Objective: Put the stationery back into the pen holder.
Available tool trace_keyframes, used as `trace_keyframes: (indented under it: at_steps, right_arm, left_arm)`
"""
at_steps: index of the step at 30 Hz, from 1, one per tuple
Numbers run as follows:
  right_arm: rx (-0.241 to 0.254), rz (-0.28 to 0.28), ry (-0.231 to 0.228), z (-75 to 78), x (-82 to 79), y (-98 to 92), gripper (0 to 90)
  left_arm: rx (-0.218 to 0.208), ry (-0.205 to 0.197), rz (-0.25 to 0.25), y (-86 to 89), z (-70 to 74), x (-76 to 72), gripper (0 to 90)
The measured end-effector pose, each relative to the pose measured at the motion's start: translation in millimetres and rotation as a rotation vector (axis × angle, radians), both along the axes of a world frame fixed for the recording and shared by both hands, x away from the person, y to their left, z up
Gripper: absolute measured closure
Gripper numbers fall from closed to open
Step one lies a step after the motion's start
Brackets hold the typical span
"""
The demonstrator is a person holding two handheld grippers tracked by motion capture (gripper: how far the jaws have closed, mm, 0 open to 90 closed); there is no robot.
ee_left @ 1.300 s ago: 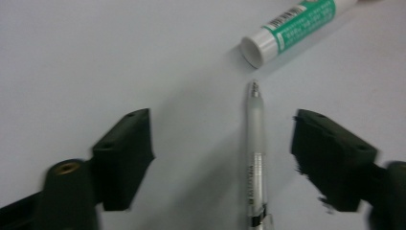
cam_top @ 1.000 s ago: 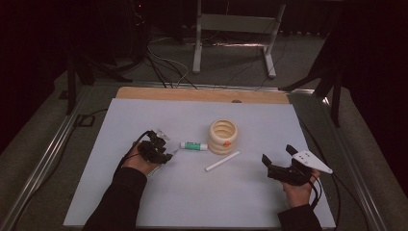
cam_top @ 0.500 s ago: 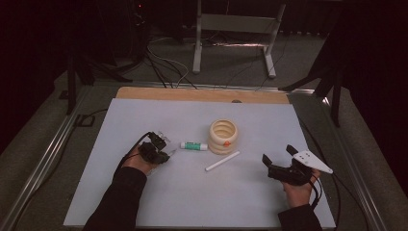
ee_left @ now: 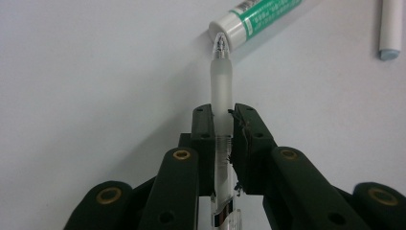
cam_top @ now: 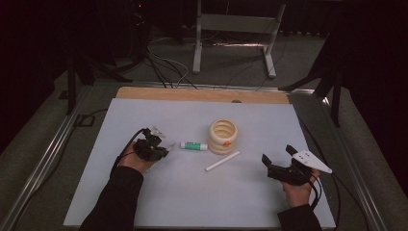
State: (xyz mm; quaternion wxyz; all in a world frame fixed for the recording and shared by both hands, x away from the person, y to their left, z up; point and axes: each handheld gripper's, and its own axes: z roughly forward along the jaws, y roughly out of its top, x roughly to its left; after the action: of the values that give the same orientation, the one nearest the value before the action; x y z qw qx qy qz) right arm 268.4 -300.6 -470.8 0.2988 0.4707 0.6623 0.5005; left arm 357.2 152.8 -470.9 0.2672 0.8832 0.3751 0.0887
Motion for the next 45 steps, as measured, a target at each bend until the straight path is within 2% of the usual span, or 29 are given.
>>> trace_keyframes:
  at_steps: [11, 25, 45]
  right_arm:
    - [0.0, -0.001, 0.001, -0.3, 0.1, -0.1, 0.1]
    - [0.005, -0.003, 0.0, -0.1, -0.1, -0.6, 0.1]
    - [0.008, -0.003, -0.006, -0.1, -0.1, -0.8, 0.1]
  left_arm:
    - [-0.06, -0.058, 0.004, -2.5, 22.2, 3.0, 80.6]
    - [-0.129, -0.108, 0.003, -8.7, 46.2, 8.5, 80.6]
    - [-0.186, -0.17, 0.003, -15.3, 72.3, 18.6, 80.6]
